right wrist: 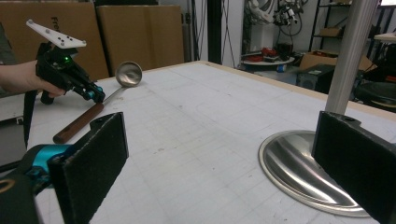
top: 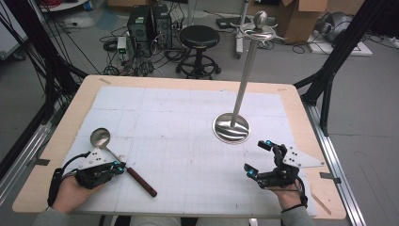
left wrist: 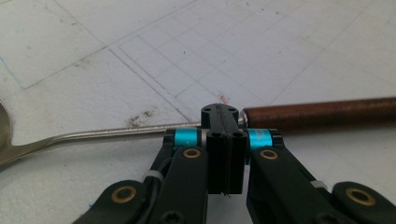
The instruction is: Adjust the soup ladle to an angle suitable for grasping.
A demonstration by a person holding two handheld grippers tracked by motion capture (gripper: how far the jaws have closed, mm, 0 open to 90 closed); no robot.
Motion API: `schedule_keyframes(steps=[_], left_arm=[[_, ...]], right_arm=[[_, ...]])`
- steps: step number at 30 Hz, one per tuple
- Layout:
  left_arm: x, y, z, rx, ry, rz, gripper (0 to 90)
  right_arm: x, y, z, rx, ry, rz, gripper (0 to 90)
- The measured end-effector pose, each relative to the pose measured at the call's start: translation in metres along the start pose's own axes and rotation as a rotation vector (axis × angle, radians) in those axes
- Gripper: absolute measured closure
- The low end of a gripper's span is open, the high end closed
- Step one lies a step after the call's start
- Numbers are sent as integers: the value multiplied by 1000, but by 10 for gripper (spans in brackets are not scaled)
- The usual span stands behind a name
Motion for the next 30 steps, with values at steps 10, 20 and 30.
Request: schedule_keyframes(steps=[10, 20, 30], left_arm=[[4, 9, -4, 22, -15, -10, 896], [5, 21, -12, 25, -17, -17, 897], [7, 40, -26, 43, 13, -38, 897]], right_arm=[[0, 1, 0, -1, -2, -5, 29], [-1, 1, 1, 3, -1, -6, 28], [-1, 4, 1, 7, 5, -5, 28]])
Point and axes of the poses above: each handheld gripper's, and its own axes: y roughly forward along the jaws, z roughly out of its underside, x roughly to its left, the point moved 6 cm from there along y, roughly forward along the jaws, and after that the axes turned 1 degree about y, right-handed, at the moved point
